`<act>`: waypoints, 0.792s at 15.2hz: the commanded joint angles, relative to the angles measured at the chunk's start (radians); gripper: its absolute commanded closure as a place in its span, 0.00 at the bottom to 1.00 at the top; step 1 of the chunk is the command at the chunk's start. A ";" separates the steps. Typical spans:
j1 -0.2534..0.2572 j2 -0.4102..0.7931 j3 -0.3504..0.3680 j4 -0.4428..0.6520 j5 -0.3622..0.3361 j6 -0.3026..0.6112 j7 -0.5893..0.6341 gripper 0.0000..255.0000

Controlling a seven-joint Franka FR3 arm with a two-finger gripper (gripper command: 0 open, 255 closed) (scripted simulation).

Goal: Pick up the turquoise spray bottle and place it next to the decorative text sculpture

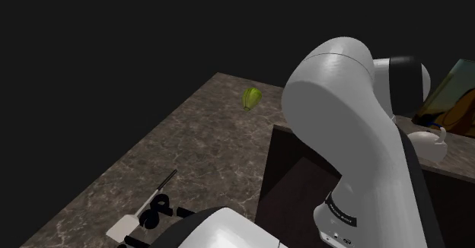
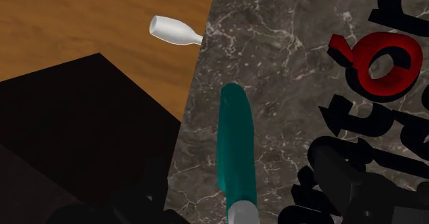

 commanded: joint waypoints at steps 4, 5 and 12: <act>0.030 -0.009 0.005 0.102 0.016 -0.094 -0.017 0.00; 0.042 -0.009 0.005 0.133 0.018 -0.121 -0.021 0.00; 0.042 -0.009 0.005 0.133 0.018 -0.121 -0.021 0.00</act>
